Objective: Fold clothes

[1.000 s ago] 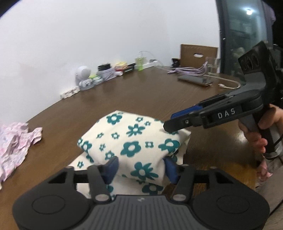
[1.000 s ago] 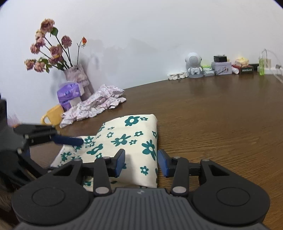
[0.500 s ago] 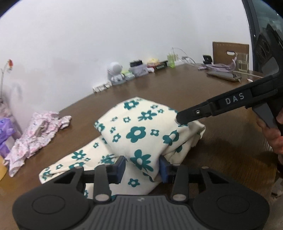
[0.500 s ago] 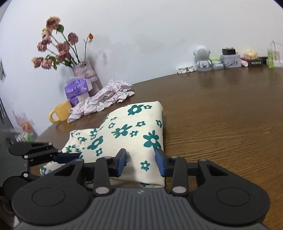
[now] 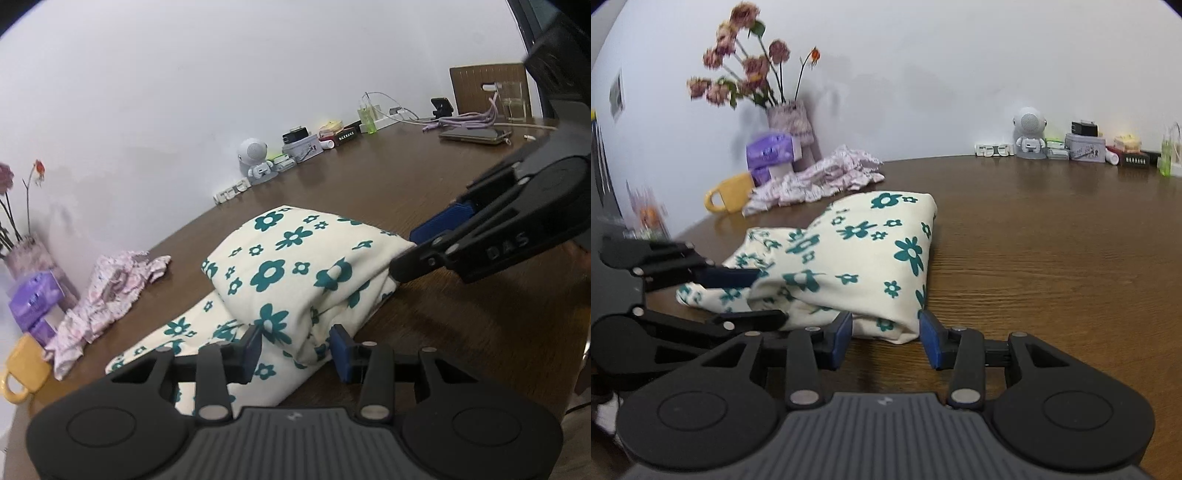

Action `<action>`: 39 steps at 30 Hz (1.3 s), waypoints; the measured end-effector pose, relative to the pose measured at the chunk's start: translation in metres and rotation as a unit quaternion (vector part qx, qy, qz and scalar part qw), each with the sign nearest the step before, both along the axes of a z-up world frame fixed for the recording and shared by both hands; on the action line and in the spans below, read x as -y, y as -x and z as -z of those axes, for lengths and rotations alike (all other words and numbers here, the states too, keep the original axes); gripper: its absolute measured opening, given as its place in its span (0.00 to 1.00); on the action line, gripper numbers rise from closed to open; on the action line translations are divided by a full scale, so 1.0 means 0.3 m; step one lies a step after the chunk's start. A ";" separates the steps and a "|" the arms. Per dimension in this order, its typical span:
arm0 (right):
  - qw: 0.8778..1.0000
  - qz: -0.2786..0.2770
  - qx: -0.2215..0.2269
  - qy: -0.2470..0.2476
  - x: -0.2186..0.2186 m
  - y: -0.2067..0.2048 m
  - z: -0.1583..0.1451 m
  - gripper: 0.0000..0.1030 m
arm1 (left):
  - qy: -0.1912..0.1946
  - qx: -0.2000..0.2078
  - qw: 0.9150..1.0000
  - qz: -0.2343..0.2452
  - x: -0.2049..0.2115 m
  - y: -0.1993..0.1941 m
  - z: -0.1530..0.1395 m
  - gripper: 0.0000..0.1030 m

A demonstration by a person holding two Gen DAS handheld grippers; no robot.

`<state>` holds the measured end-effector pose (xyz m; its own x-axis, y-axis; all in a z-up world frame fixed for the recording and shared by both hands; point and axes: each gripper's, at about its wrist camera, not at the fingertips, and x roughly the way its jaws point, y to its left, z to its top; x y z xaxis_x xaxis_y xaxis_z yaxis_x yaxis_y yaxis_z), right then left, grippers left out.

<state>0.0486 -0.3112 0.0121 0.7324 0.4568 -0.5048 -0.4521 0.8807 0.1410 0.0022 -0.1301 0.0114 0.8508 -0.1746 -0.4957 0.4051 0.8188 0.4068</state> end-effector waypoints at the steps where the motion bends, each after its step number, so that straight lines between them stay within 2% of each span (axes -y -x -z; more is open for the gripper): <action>1: 1.000 -0.002 0.004 0.014 -0.013 -0.003 0.002 0.40 | -0.004 0.003 1.000 0.000 0.001 0.005 0.001 0.37; 2: 1.000 -0.005 0.009 0.029 -0.025 -0.005 0.005 0.40 | -0.007 0.007 1.000 0.000 0.001 0.009 0.001 0.35; 5: 0.998 -0.008 0.025 0.059 -0.048 0.001 0.010 0.36 | -0.010 0.012 1.000 -0.001 -0.004 0.018 -0.003 0.22; 6: 0.998 -0.005 0.032 0.061 -0.050 0.004 0.010 0.24 | -0.010 0.014 1.000 -0.003 -0.006 0.020 -0.005 0.18; 7: 0.998 -0.001 0.036 0.056 -0.046 0.006 0.007 0.17 | -0.010 0.017 1.000 -0.004 -0.008 0.021 -0.006 0.17; 9: 0.999 0.005 0.039 0.034 -0.027 0.007 -0.003 0.07 | -0.010 0.021 1.000 -0.007 -0.011 0.021 -0.005 0.13; 11: 0.999 0.013 0.039 0.017 -0.009 0.007 -0.006 0.03 | -0.005 0.020 1.000 -0.009 -0.016 0.019 -0.001 0.11; 17: 0.999 0.026 0.025 -0.008 0.012 0.003 0.007 0.02 | 0.006 0.022 1.000 -0.018 -0.024 0.021 0.019 0.11; 20: 0.999 0.025 0.020 -0.006 0.003 0.007 0.007 0.03 | 0.014 0.018 1.000 -0.019 -0.027 0.023 0.019 0.16; 24: 0.999 0.025 0.010 -0.030 0.026 0.030 -0.011 0.12 | 0.015 0.013 1.000 -0.018 -0.027 0.021 0.015 0.18; 25: 0.999 0.018 0.007 -0.029 0.032 0.041 -0.017 0.17 | 0.015 0.013 1.000 -0.017 -0.027 0.018 0.015 0.18; 26: 1.000 0.010 0.003 -0.020 0.032 0.052 -0.020 0.30 | 0.015 0.013 1.000 -0.018 -0.025 0.016 0.015 0.19; 27: 1.000 0.002 -0.001 -0.009 0.031 0.063 -0.023 0.35 | 0.016 0.013 1.000 -0.018 -0.022 0.014 0.015 0.21; 30: 1.000 -0.015 -0.019 0.015 0.015 0.078 -0.015 0.35 | 0.019 0.014 1.000 -0.017 -0.015 0.010 0.012 0.22; 32: 0.999 -0.022 -0.034 0.023 -0.003 0.073 0.004 0.32 | 0.020 0.015 1.000 -0.017 -0.012 0.007 0.009 0.22; 35: 0.999 -0.025 -0.031 0.021 -0.032 0.059 0.011 0.01 | 0.032 0.011 0.999 -0.023 -0.016 -0.002 -0.003 0.13; 39: 1.000 -0.022 -0.007 0.003 -0.067 0.035 -0.011 0.01 | 0.051 0.011 0.998 -0.027 -0.026 -0.005 -0.019 0.12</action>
<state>0.0383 -0.2910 0.0155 0.7043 0.4853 -0.5181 -0.4884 0.8609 0.1425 0.0036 -0.1222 0.0171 0.8711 -0.1772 -0.4580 0.3513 0.8764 0.3293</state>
